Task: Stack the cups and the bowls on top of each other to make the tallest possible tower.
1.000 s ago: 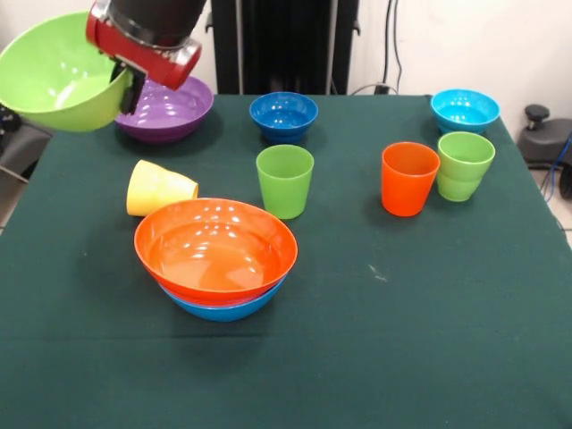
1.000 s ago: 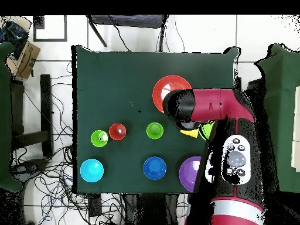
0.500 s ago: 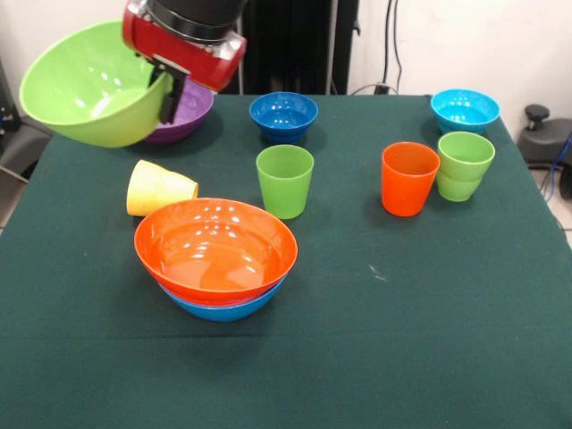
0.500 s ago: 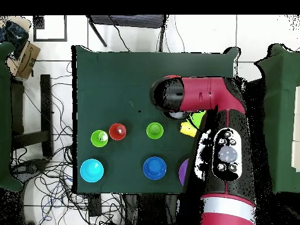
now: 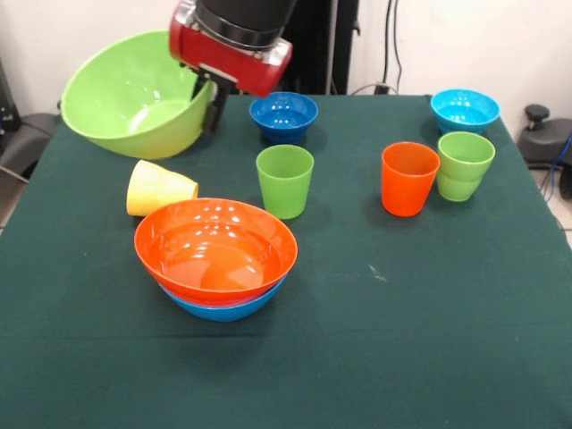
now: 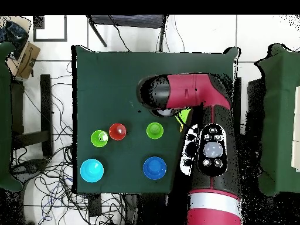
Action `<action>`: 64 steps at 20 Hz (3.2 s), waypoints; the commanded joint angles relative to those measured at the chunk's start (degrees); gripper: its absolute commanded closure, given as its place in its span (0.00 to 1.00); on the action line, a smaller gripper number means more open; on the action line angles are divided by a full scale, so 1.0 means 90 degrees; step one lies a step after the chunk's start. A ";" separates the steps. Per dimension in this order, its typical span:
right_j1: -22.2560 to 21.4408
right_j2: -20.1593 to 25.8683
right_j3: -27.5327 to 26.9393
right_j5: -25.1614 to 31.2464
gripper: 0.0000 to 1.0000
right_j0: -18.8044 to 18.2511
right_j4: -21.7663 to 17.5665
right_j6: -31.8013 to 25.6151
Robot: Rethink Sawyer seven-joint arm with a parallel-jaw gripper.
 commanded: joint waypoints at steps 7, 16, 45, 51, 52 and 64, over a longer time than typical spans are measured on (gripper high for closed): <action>0.0462 0.0413 -0.0461 0.0033 1.00 0.0424 0.0116 0.0339; 0.0831 0.0492 -0.0836 -0.0055 1.00 0.0497 0.0224 0.0307; 0.0214 0.0103 0.0293 -0.0383 0.00 0.0139 0.0180 -0.0175; 0.0261 -0.0025 0.0547 -0.0511 0.00 -0.0008 -0.0068 -0.0329; 0.0260 -0.0042 0.0612 -0.0557 0.00 -0.0042 -0.0106 -0.0361; 0.0572 -0.0319 0.0776 -0.0790 0.00 -0.0180 -0.0479 -0.0531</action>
